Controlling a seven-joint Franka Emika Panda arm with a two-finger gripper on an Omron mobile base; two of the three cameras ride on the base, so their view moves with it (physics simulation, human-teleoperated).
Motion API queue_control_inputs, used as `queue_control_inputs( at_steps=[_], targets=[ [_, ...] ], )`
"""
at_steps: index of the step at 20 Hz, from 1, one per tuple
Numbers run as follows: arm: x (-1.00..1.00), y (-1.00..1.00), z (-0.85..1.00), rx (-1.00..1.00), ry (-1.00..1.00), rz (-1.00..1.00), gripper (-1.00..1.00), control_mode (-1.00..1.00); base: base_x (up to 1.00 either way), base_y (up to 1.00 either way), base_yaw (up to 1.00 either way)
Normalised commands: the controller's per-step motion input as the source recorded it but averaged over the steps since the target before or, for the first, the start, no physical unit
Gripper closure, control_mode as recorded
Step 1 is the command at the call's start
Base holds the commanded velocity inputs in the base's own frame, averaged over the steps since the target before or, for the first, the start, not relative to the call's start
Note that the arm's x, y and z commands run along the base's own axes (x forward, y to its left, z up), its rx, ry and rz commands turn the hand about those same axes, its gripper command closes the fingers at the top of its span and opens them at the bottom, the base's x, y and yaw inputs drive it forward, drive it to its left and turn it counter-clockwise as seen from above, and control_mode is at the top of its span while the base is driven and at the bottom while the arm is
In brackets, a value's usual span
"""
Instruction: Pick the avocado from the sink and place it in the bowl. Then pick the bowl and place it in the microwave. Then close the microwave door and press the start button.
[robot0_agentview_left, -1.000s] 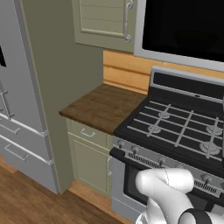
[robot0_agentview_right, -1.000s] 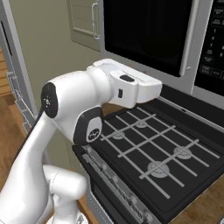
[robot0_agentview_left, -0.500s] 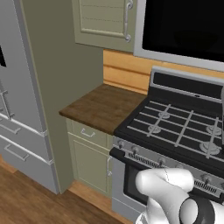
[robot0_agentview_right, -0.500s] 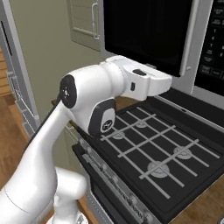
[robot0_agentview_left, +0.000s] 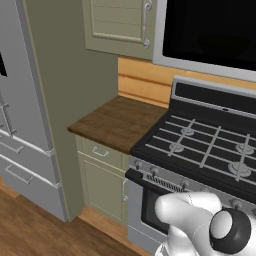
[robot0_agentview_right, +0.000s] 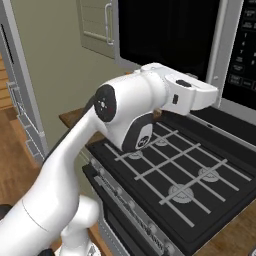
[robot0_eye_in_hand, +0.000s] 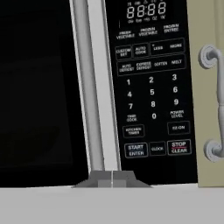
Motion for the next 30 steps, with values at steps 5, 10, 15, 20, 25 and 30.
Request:
queue_control_inputs(
  at_steps=[5,10,15,20,25,30],
  targets=[
    [0.1,-0.42,-0.01,0.0,0.0,0.0,1.0,-1.0,0.0,0.0,0.0],
    [0.0,-0.35,0.0,0.0,0.0,0.0,1.0,-1.0,0.0,0.0,0.0],
    [0.06,-0.06,-0.17,0.0,0.0,0.0,1.0,-1.0,0.0,0.0,0.0],
    [0.15,-0.11,-0.18,0.0,0.0,0.0,1.0,-1.0,0.0,0.0,0.0],
    [0.23,-0.34,-0.03,0.01,0.0,0.0,1.0,-1.0,0.0,0.0,0.0],
    [0.36,-0.09,-0.01,0.0,0.0,0.0,1.0,-1.0,0.0,0.0,0.0]
  ],
)
